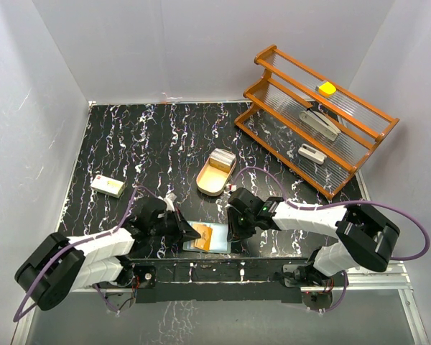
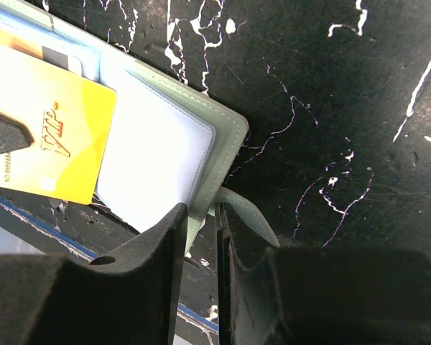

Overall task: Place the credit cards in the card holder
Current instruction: Insert the credit card into the card holder.

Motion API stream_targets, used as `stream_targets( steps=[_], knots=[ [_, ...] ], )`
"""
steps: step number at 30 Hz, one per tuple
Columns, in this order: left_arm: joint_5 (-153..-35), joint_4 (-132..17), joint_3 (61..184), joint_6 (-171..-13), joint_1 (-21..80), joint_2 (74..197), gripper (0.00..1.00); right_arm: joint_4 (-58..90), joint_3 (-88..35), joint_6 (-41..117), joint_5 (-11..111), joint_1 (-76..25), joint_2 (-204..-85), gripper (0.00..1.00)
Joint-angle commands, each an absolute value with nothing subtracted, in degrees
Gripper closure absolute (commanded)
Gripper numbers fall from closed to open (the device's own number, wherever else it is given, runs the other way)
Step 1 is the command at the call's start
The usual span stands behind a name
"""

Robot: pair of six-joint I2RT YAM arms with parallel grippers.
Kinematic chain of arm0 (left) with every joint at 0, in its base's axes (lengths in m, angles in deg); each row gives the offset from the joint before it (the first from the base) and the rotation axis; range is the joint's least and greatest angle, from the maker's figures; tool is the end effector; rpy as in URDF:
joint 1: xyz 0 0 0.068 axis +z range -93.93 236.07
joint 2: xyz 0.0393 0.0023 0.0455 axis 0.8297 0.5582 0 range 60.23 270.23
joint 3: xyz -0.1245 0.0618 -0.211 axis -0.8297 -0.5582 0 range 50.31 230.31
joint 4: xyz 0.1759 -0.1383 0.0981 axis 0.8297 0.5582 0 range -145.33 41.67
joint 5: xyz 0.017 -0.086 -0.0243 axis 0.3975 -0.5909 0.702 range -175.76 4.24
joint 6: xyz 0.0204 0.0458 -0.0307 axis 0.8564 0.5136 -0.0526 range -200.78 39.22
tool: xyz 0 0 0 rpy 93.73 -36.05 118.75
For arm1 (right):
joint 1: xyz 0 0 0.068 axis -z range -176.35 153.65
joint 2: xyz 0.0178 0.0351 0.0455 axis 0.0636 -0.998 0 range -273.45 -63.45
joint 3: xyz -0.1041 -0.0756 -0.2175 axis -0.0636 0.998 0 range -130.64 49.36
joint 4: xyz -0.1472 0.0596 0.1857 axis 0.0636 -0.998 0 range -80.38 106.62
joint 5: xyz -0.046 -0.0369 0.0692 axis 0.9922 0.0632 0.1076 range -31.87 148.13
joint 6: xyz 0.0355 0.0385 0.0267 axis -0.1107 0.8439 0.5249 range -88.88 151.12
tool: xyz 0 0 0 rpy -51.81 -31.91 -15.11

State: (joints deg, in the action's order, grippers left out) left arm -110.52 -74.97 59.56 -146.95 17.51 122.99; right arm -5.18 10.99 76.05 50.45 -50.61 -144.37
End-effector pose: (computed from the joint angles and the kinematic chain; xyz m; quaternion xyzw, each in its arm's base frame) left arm 0.1338 -0.1296 0.1203 -0.1078 0.8611 -0.4794 0.1308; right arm 0.1352 0.1977 0.1397 -0.0940 0.9684 0.2110 0.0938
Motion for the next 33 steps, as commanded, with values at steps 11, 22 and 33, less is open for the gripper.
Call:
stream_targets(
  steps=[11, 22, 33],
  knots=[
    [-105.7, -71.6, 63.4, -141.3, 14.6, 128.1, 1.00, -3.7, 12.8, 75.0, 53.0, -50.8, -144.7, 0.80],
    [-101.2, -72.8, 63.8, -142.9, 11.7, 129.2, 1.00, -2.1, 14.3, 76.3, 52.4, -50.8, -144.6, 0.80],
    [-95.7, -72.0, 64.7, -144.5, 7.9, 130.7, 1.00, -1.3, 15.7, 77.2, 52.6, -50.8, -142.9, 0.81]
  ],
)
